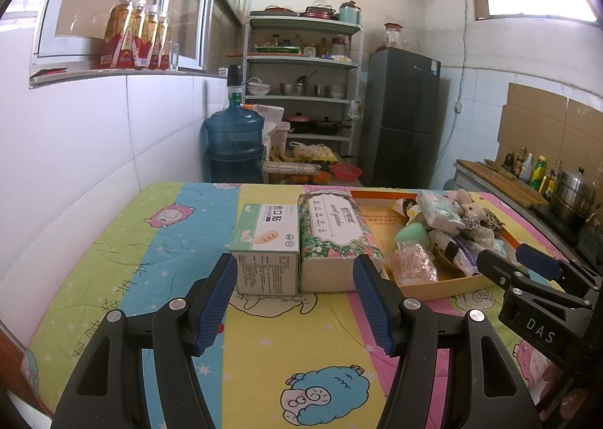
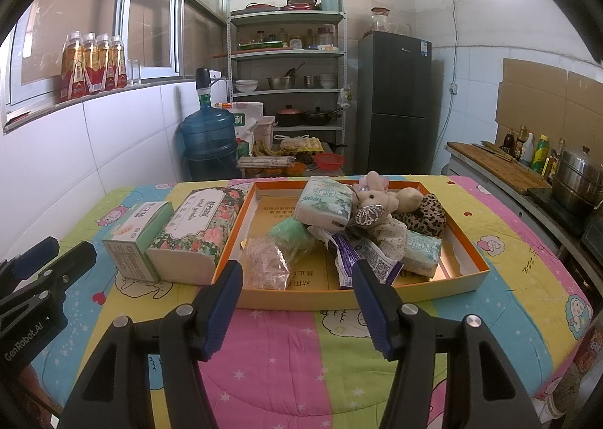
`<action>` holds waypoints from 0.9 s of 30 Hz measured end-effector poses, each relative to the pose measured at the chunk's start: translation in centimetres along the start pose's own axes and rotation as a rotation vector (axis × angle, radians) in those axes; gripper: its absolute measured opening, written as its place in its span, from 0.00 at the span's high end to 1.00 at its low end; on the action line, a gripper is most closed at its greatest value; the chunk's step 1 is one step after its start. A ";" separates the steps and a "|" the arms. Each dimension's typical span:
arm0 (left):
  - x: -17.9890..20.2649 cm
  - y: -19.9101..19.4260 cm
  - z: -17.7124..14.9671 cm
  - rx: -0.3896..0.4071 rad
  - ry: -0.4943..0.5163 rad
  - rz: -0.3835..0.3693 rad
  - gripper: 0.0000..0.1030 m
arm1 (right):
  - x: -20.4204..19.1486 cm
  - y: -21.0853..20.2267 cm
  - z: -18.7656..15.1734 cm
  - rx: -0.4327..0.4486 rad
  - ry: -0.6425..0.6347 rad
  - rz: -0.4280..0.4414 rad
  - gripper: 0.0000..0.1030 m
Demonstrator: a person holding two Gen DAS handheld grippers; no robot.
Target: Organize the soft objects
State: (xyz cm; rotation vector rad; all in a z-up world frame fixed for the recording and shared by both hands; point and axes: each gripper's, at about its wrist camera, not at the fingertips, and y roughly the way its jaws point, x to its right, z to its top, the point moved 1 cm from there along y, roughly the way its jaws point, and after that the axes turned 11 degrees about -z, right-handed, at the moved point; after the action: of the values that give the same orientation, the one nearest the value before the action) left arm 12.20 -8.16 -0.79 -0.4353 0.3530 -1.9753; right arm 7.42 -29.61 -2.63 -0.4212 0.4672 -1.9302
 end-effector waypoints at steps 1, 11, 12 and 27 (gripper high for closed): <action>0.0 0.1 0.1 -0.001 0.000 0.000 0.36 | 0.0 0.0 0.0 -0.001 0.000 0.000 0.42; 0.0 0.1 -0.3 -0.003 -0.001 0.000 0.36 | 0.0 0.0 -0.1 -0.002 0.001 0.001 0.42; 0.0 0.1 -0.3 -0.004 -0.001 0.001 0.36 | 0.0 0.0 0.0 -0.002 0.001 0.000 0.42; -0.1 0.2 -0.7 -0.008 -0.002 0.000 0.36 | 0.0 0.1 -0.3 -0.007 0.003 0.003 0.42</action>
State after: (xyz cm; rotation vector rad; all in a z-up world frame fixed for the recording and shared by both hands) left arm 12.07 -8.14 -1.51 -0.4423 0.3600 -1.9744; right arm 7.35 -29.57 -2.89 -0.4224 0.4762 -1.9273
